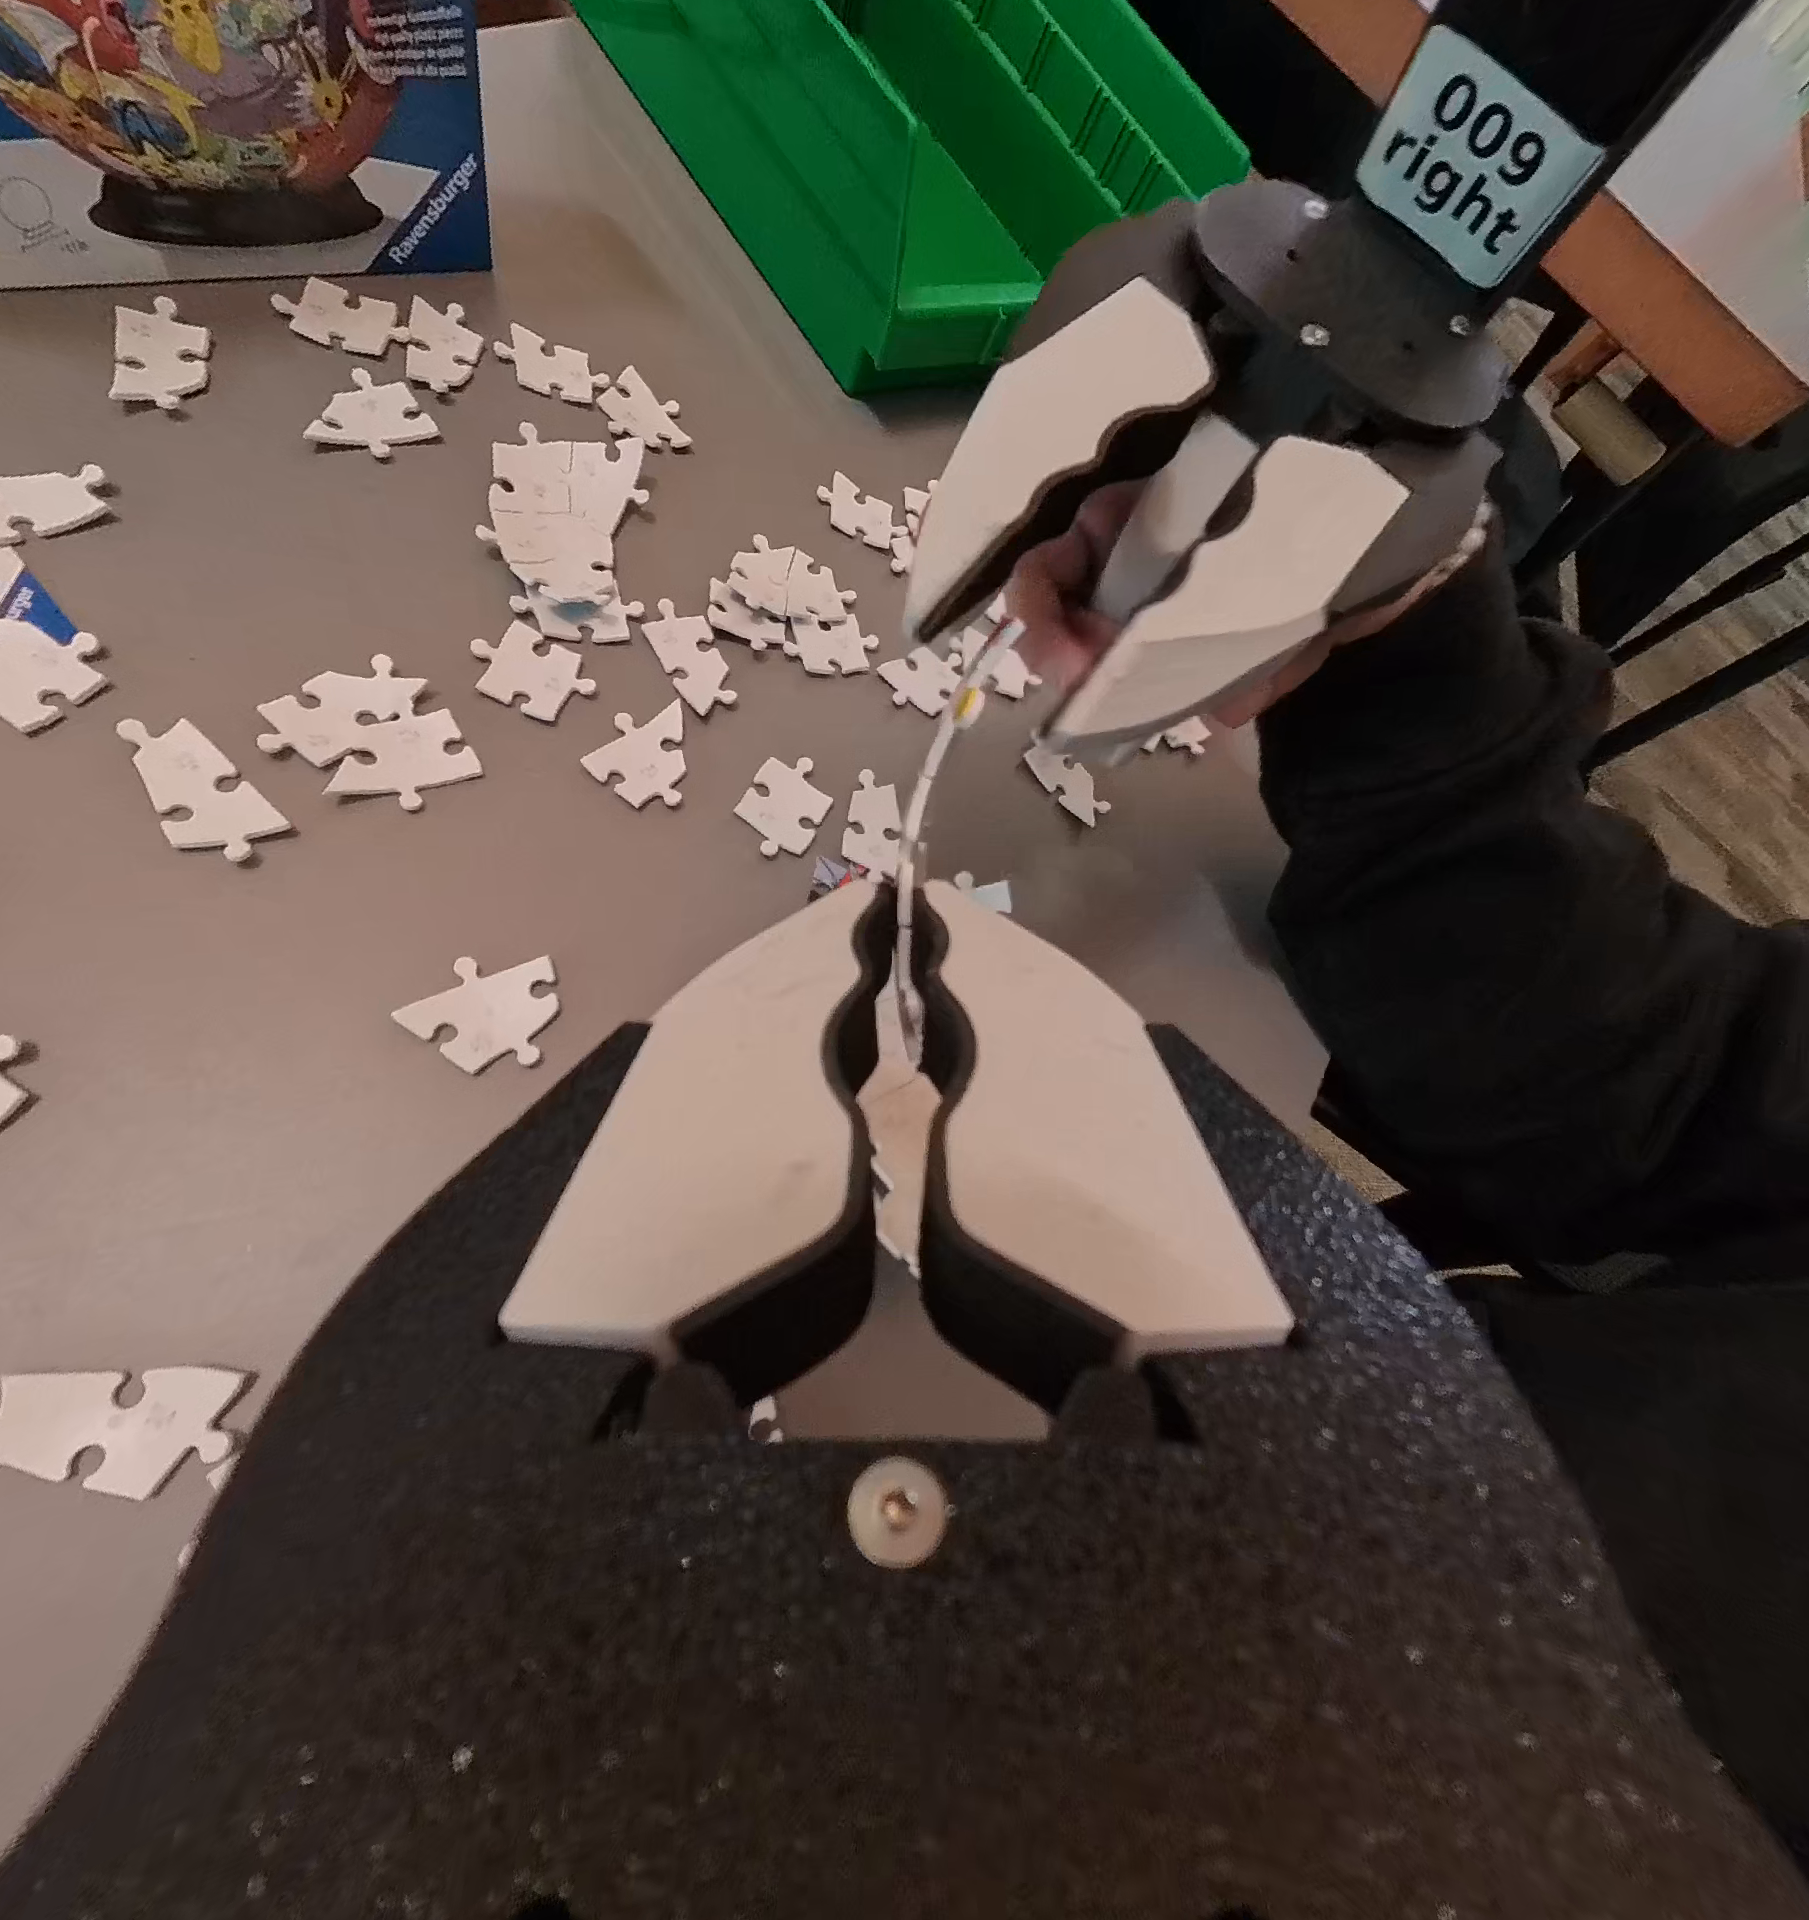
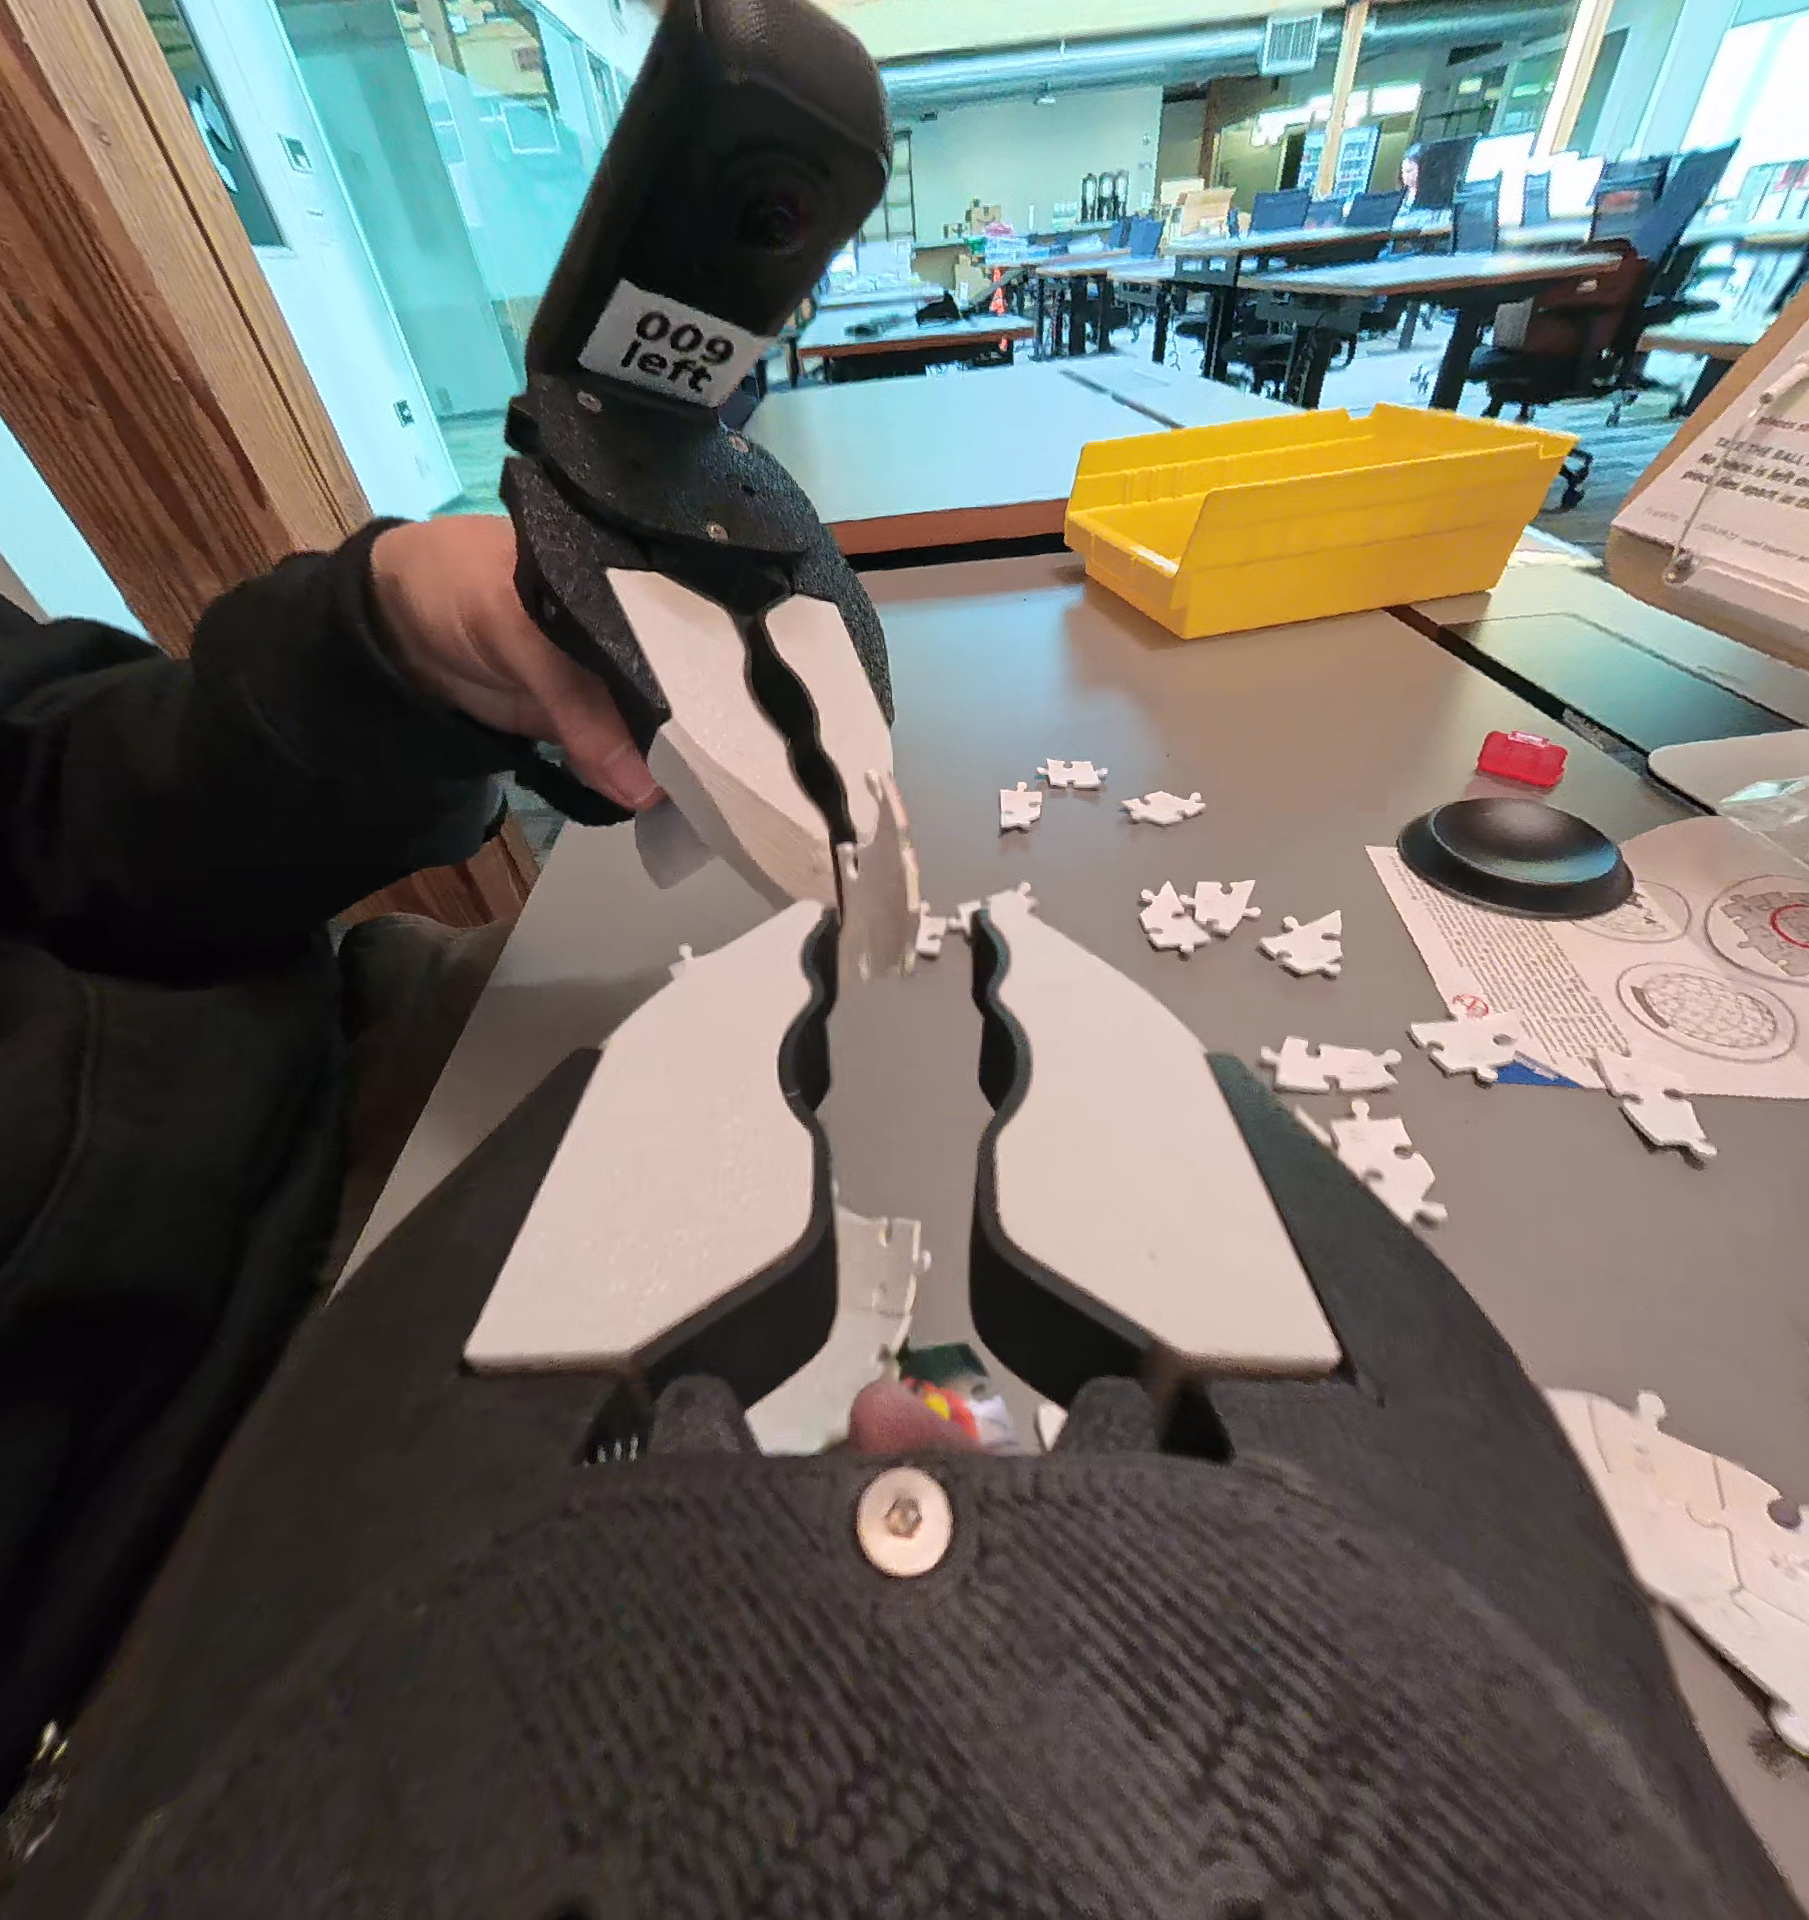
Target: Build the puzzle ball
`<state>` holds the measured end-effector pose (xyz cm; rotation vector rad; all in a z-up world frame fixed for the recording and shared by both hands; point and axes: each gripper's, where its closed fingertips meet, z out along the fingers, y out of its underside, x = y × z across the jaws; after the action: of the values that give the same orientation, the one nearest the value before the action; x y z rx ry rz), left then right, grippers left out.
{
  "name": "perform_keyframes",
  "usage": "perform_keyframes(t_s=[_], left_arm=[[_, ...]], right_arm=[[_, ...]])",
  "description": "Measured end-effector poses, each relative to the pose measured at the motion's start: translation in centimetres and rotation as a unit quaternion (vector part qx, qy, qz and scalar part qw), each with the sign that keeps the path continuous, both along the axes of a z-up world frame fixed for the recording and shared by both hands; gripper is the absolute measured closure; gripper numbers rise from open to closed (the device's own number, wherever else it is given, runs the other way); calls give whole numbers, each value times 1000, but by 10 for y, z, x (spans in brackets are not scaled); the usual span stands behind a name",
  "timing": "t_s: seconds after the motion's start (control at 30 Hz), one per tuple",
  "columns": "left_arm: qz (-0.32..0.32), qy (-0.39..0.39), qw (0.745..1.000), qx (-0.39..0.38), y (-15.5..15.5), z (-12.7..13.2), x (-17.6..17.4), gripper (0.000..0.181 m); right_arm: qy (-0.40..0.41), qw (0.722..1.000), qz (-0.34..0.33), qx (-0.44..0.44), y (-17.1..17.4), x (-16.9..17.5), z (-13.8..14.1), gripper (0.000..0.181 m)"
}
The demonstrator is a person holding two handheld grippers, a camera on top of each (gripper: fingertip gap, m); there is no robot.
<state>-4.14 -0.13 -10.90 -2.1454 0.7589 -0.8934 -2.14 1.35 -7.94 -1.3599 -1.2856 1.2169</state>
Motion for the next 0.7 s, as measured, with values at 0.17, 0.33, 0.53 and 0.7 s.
perform_keyframes(t_s=[0.17,0.33,0.53,0.7], left_arm=[[20,6,1000,-20,1,-6,-17,179],[38,26,999,-29,0,-13,-24,179],[38,23,999,-31,-1,-14,-22,179],[40,17,998,-33,-2,-14,-29,179]], right_arm=[[-133,990,-50,-21,12,37,-35,138],[-187,979,-45,-64,13,32,-65,144],[-243,966,-26,-84,8,19,-90,150],[-244,967,-51,-46,15,25,-81,143]])
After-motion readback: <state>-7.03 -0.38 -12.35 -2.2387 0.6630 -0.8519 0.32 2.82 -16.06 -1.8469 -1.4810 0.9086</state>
